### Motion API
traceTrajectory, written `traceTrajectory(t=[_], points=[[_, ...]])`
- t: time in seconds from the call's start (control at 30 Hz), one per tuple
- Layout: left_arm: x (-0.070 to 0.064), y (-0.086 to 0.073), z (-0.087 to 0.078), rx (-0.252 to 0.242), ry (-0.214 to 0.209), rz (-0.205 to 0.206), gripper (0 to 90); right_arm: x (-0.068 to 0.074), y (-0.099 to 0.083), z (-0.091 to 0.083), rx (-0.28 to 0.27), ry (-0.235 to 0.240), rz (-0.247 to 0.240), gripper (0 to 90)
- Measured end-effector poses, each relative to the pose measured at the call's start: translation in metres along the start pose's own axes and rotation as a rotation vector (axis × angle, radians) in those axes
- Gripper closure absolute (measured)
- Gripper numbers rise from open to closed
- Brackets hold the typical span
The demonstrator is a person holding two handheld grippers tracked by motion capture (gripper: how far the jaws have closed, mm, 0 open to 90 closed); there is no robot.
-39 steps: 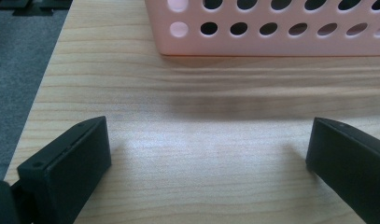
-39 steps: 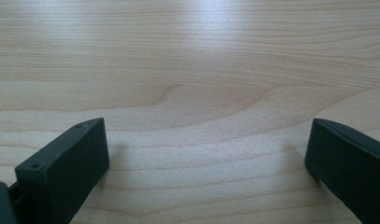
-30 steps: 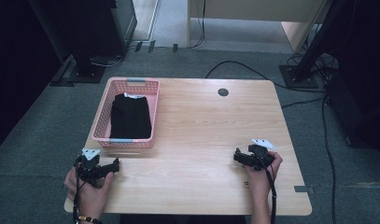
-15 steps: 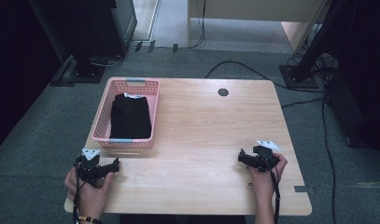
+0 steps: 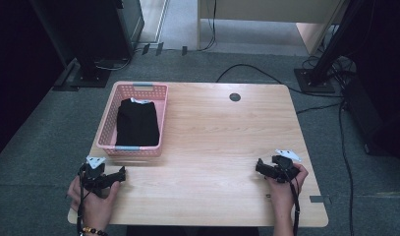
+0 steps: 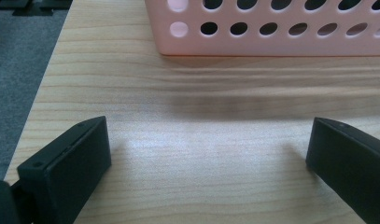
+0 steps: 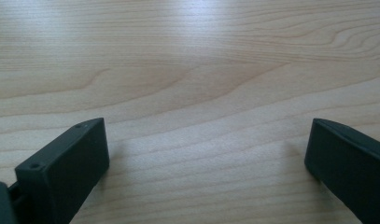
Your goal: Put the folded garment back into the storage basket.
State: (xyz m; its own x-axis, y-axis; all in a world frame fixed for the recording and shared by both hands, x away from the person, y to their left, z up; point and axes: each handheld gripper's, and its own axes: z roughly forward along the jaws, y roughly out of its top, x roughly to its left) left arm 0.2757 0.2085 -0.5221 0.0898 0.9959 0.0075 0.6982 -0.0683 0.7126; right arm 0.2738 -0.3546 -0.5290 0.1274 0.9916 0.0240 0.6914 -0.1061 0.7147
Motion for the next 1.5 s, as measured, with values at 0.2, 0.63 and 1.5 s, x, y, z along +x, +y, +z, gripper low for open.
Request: traceTrajectory(t=[0.2, 0.63, 1.5], points=[[0.0, 0.0, 0.0, 0.0, 0.0, 0.0, 0.0, -0.007, -0.003, -0.003, -0.001, -0.011, 0.011, 0.0], [0.0, 0.0, 0.0, 0.0, 0.0, 0.0, 0.0, -0.014, -0.005, -0.005, 0.0, -0.02, 0.022, 0.0], [0.0, 0.0, 0.0, 0.0, 0.0, 0.0, 0.0, -0.035, -0.012, -0.013, -0.001, -0.043, 0.046, 0.0]])
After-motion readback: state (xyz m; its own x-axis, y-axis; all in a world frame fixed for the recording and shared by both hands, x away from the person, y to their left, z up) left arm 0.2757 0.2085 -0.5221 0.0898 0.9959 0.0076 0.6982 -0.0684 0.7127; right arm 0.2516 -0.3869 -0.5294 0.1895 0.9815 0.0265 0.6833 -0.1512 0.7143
